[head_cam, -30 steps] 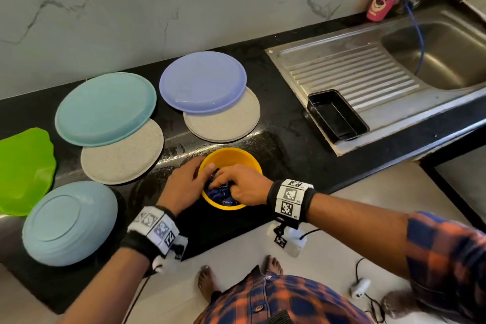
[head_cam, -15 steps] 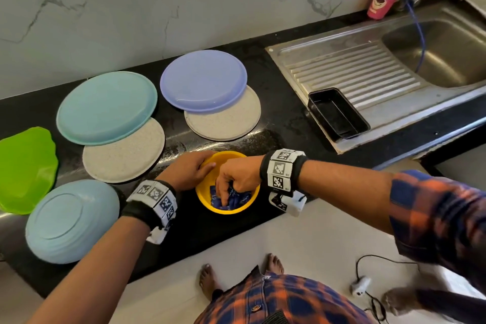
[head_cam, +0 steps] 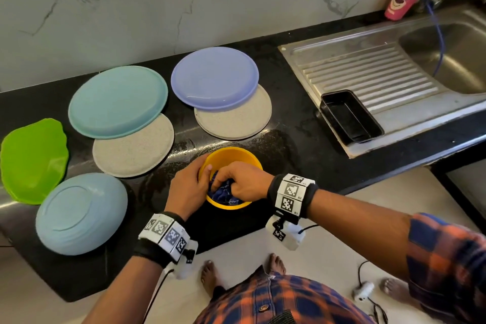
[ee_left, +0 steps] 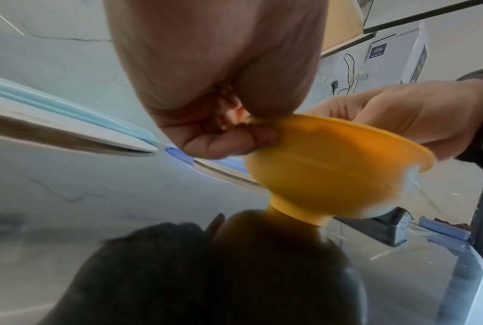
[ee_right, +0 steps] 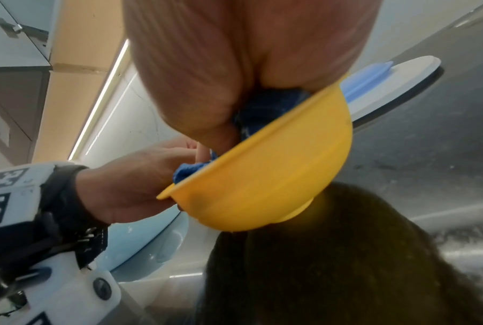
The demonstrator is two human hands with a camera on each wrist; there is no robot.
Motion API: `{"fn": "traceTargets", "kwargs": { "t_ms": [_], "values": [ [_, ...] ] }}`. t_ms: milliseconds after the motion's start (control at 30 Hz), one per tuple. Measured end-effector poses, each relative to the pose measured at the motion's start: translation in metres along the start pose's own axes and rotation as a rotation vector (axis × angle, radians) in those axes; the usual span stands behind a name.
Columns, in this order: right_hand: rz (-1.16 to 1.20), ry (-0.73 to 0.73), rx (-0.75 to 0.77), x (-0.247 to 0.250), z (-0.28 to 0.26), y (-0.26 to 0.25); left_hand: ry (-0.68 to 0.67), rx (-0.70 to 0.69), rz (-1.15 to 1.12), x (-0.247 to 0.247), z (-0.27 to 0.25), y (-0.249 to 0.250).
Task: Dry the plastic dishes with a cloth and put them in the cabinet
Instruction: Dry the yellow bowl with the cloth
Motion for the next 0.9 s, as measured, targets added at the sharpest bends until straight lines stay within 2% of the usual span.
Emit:
{"fn": "traceTargets", "kwargs": {
  "t_ms": [100,267,367,433,600,733,900],
  "values": [
    [0.017,-0.093,0.016,-0.002,0.001,0.001,-0.057,-0.058,-0.001,0.000,0.009,-0.001],
    [-0.066,-0.333,0.047,0.001,-0.003,-0.006,-0.312,-0.174,0.071,-0.012,0.036,0.011],
    [-0.110,-0.340,0.062,0.001,-0.003,-0.008,-0.371,-0.186,0.145,-0.012,0.044,0.017],
    [-0.105,-0.300,0.080,0.000,-0.005,-0.007,-0.341,-0.152,0.144,-0.010,0.041,0.016],
    [-0.069,-0.195,0.065,0.000,-0.003,0.000,-0.145,0.062,0.067,-0.002,0.016,0.000],
    [-0.081,-0.154,0.060,0.002,-0.002,-0.006,-0.057,0.071,0.012,0.000,-0.004,0.005],
    [-0.084,-0.247,0.053,0.004,-0.006,-0.008,-0.030,0.069,0.026,0.000,0.000,0.011]
  ]
}}
Point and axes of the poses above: each hand's wrist, its own z-axis towards the middle knuckle, its own x-axis out of the back of the hand, y = z × x, the point moved 9 cm from there along z, towards the middle knuckle, and after that the axes turned 2 degrees about z, right-handed, at the moved point
